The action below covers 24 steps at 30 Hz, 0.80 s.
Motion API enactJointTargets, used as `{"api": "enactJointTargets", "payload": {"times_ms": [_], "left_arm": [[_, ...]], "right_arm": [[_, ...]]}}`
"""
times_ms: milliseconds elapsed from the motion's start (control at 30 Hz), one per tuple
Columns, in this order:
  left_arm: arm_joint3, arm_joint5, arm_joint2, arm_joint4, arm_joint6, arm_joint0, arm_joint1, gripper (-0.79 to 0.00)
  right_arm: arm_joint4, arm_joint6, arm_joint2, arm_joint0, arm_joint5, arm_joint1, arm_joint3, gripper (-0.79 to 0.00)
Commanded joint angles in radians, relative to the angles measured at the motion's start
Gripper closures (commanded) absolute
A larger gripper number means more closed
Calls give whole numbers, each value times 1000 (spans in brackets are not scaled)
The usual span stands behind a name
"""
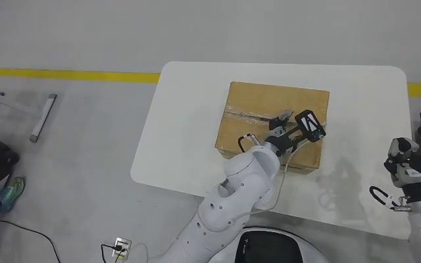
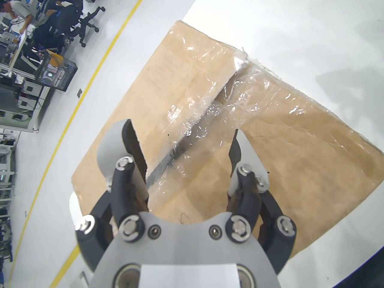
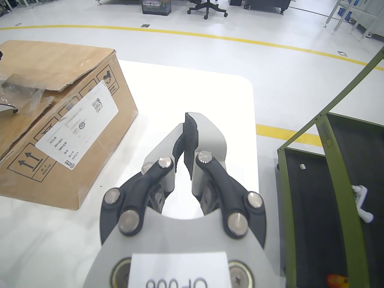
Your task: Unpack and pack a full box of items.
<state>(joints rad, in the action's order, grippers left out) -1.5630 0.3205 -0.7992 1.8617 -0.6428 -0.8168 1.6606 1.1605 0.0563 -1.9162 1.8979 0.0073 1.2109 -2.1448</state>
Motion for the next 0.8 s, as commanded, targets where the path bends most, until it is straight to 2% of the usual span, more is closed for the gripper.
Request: {"api": "enactJointTargets", "payload": {"times_ms": [0, 100, 200, 267, 333, 400, 433, 500, 533, 567, 600, 633, 667, 700, 767], "left_arm": [[-2, -8, 0, 17, 13, -2, 0, -376], [-6, -14, -5, 27, 27, -4, 1, -323], [-5, -23, -9, 36, 30, -4, 3, -311], [-3, -33, -11, 41, 34, -5, 4, -274], [2, -37, -15, 43, 36, -4, 5, -188], [6, -34, -16, 47, 37, -3, 7, -169], [6, -32, -17, 49, 36, -3, 7, -194], [-5, -13, -21, 31, 27, -8, 8, -385], [-15, 3, -24, 9, 15, -13, 9, -419], [-28, 21, -27, -11, 2, -18, 9, -391], [-42, 40, -28, -36, -11, -23, 10, -403], [-56, 60, -27, -61, -23, -28, 10, -529], [-71, 75, -27, -75, -37, -31, 11, -723], [-82, 88, -25, -84, -48, -34, 11, -785], [-91, 100, -23, -96, -58, -36, 12, -785]], "right_arm": [[0, 1, 1, -1, -2, 1, 0, 0], [2, 2, 0, -3, -4, 3, 1, 0], [0, 5, 1, -5, -4, 5, 2, 0], [0, 7, 1, -7, -5, 6, 3, 0], [0, 8, 0, -7, -6, 7, 3, 0], [1, 8, 0, -8, -8, 8, 4, 0], [1, 8, -1, -7, -8, 8, 4, 0], [-1, 9, -3, -7, -10, 9, 5, 0], [-2, 9, -5, -7, -11, 10, 6, 0], [-2, 10, -7, -7, -12, 10, 6, 0], [-3, 10, -8, -8, -13, 11, 6, 0], [-3, 10, -10, -8, -14, 11, 7, 0], [-4, 11, -11, -8, -14, 12, 7, 0], [-4, 11, -11, -8, -15, 12, 8, 0], [-1, 12, -12, -9, -16, 13, 8, 0]]}}
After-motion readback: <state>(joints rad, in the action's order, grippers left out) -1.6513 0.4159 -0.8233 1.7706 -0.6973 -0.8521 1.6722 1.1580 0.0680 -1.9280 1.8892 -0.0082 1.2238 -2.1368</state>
